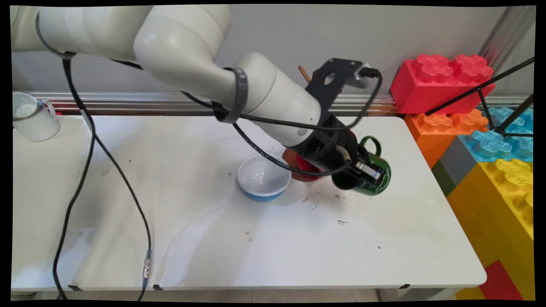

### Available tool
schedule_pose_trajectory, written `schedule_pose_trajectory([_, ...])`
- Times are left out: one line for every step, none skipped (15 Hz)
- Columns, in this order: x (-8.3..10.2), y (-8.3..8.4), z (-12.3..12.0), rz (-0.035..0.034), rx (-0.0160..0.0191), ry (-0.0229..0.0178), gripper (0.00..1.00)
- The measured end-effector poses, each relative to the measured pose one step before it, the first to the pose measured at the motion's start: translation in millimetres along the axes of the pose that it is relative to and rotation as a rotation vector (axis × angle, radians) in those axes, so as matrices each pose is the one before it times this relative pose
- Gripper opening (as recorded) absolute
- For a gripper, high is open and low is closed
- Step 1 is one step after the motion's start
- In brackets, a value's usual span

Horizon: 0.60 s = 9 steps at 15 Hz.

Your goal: Place the picked object on the table

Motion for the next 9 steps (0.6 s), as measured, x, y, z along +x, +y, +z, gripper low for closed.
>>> schedule_pose_trajectory([2.57,4.97,0.68,0.0066,0.00999,-0.03465,0.0])
schedule_pose_trajectory([2.64,4.44,1.3,0.00557,0.00908,-0.02966,0.0])
schedule_pose_trajectory([3.44,5.45,1.86,0.00623,0.01161,-0.03399,0.0])
schedule_pose_trajectory([3.8,6.39,3.0,0.0055,0.01346,-0.03976,0.0])
schedule_pose_trajectory([2.34,3.96,1.95,0.00306,0.00824,-0.02401,0.0])
schedule_pose_trajectory([3.29,5.03,3.05,0.0043,0.01369,-0.03495,0.0])
schedule_pose_trajectory([3.18,4.62,3.02,0.00448,0.01228,-0.03118,0.0])
schedule_pose_trajectory([2.53,3.69,2.85,0.00294,0.0098,-0.02595,0.0])
schedule_pose_trajectory([1.75,2.47,2.27,0.0027,0.00639,-0.01724,0.0])
